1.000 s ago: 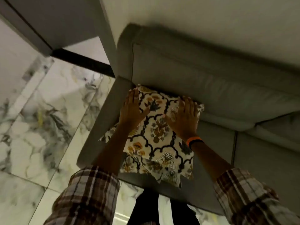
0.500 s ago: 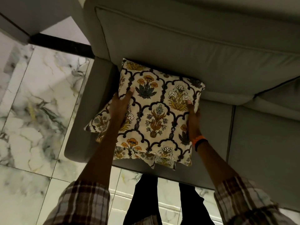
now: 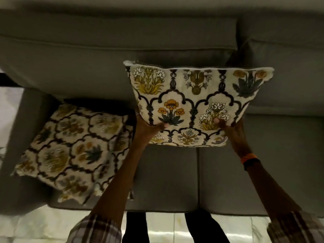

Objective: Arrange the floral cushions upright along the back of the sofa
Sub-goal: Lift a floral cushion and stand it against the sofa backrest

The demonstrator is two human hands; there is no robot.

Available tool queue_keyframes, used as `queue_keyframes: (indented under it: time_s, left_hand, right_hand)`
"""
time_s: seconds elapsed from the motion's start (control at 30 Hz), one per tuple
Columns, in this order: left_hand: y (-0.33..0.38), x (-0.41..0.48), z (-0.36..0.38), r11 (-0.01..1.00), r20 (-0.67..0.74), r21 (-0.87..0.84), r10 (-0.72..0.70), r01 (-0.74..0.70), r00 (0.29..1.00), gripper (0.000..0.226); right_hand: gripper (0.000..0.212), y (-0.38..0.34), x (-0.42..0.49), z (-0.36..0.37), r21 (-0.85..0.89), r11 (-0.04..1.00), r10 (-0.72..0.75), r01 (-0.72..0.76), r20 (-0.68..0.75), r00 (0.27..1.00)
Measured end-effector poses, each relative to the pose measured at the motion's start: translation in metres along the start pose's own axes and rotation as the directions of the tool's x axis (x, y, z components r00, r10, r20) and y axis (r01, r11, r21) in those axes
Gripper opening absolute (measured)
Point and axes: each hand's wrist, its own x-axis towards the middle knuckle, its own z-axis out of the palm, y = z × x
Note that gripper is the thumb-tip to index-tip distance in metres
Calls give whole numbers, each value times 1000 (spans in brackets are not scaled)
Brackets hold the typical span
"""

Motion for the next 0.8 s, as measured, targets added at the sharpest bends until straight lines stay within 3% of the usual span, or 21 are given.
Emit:
queue_keyframes:
  time_s: [0.1,0.17,0.23,0.37,0.43,0.5,0.67,0.8]
  left_hand:
    - [-34,27,58,999,122,10,-52,52,991,130]
    - [-49,34,89,980,245,-3,-190,197,951,137]
    - [-57,33,109,935,307,12,-340,354,889,127]
    - [-56,41,128,945,270,-85,-283,316,920,116]
    - [-59,43,132,966,226,-61,-232,251,946,81]
    - [-61,46,140,973,185,-64,-205,220,961,63]
    - [-68,58,139,980,180,56,-199,192,963,77]
    - [-70,46,130,985,130,79,-165,155,978,109]
  right_hand:
    - [95,45,36,-47,-82,996,-26,27,9,1000]
    - [94,75,55,-71,-96,995,12,-8,48,999]
    - [97,100,67,-86,-71,996,66,-60,96,993]
    - [101,113,68,-97,-27,995,95,-93,64,993]
    - [105,112,68,-100,-4,993,117,-117,-18,993]
    - [109,119,68,-104,28,992,121,-120,-57,991]
    - [110,130,63,-98,-5,986,165,-165,-45,985]
    - [131,142,33,-69,-138,951,250,-276,-182,951]
